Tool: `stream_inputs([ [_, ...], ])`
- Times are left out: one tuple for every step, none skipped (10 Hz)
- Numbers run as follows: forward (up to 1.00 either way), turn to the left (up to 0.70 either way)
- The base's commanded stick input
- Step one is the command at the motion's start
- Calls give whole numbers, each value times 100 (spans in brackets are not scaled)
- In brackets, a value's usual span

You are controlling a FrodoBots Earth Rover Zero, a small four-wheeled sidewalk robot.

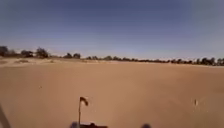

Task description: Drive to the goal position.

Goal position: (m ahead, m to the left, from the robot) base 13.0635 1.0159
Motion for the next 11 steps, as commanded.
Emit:
stream_inputs([
  [70,0],
  [70,0],
  [70,0],
  [70,0],
  [70,0],
  [70,0],
  [70,0],
  [70,0],
  [70,0],
  [70,0],
  [70,0],
])
